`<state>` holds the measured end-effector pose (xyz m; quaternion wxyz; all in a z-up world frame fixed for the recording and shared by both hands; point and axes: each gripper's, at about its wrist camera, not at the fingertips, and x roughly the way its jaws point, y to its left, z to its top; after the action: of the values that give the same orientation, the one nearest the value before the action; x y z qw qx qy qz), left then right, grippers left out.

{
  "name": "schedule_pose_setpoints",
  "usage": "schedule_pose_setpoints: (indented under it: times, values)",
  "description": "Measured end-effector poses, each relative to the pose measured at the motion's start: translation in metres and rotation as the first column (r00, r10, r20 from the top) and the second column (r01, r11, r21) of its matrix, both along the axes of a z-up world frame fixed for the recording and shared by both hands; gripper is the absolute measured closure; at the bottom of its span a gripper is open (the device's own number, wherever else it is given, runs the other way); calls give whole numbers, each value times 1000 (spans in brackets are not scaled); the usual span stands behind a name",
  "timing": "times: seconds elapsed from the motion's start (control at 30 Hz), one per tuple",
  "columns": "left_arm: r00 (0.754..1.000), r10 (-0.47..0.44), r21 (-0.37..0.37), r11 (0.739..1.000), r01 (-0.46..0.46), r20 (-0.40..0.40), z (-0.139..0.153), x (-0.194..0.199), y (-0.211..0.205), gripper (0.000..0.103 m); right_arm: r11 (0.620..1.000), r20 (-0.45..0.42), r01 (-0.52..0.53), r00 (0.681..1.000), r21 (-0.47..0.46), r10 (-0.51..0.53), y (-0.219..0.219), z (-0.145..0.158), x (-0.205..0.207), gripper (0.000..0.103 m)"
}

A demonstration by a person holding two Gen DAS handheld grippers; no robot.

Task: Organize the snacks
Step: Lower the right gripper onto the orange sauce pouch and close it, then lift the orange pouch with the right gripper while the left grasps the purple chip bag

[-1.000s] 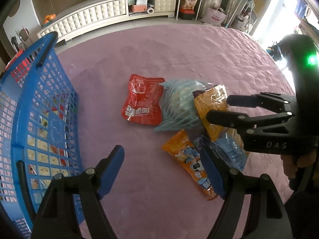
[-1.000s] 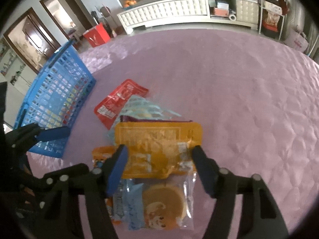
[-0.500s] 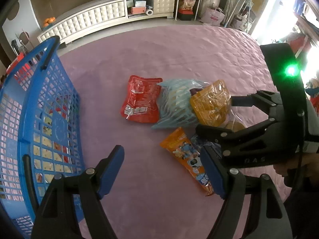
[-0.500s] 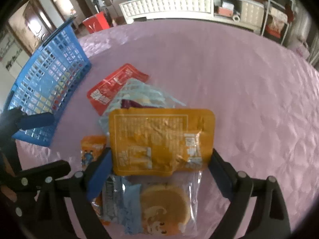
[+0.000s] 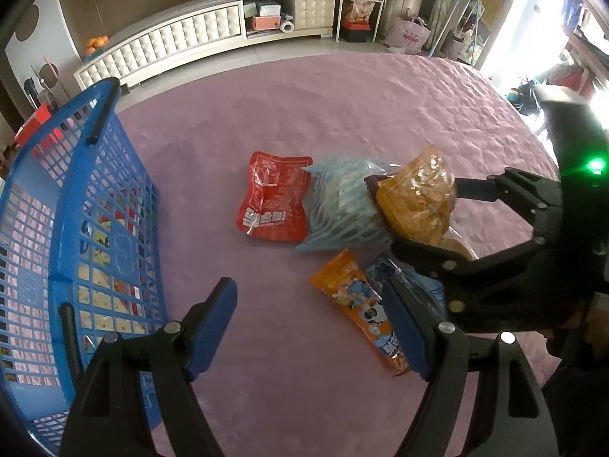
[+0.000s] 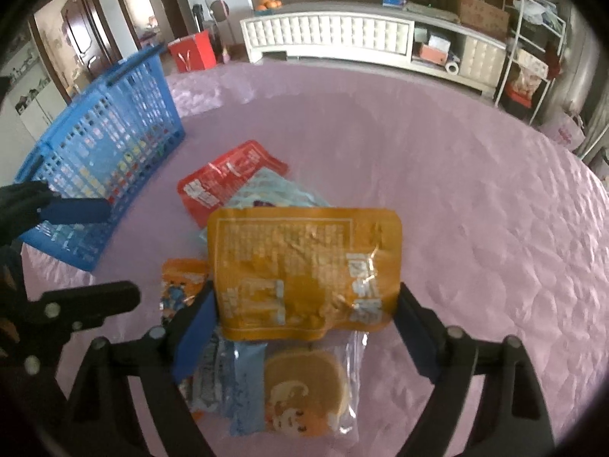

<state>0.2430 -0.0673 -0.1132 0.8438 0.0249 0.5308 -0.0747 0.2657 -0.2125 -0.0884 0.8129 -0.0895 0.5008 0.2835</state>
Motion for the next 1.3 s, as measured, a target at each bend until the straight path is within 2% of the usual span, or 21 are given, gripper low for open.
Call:
schedule_pose_setpoints:
  times: [0.17,0.2,0.23,0.47,0.67,0.87,0.97,1.03,1.17,1.3]
  values:
    - [1000,2,-5,1000,-2,3,2,0,1,26,999,15,30,999,37,-31,-9,10,-7,15]
    - [1000,1,-6,1000,-1,5,4,-1,1,26,998,14,39,999,47,-39,-12,13,-8,23]
    - [1000,-1,-7,1000,1,7,5,-1,1,26,998,14,45,999,50,-46,-13,15,-7,26]
    - [999,-34,19,999,34,20,15,4,-12,26,994,77,107,991,26,-108,-26,26,-13,26]
    - [998,-55,41,998,54,9,15,19,-25,26,988,77,151,985,43,-154,-43,24,-9,26]
    - [986,-166,98,981,166,-15,14,38,-53,26,985,103,170,980,4,-169,-55,26,-10,26]
    - [958,-283,141,948,285,-32,13,43,-74,26,983,97,181,979,-21,-178,-59,23,-10,26]
    - [932,-361,193,912,361,-36,10,47,-87,26,981,86,194,978,-26,-191,-62,21,-8,26]
    - [883,-455,239,851,469,-111,-4,56,-107,26,976,70,214,975,-31,-211,-67,19,-4,26]
    - [842,-520,291,791,539,-144,-16,59,-121,26,978,58,208,977,-30,-206,-69,17,-4,26]
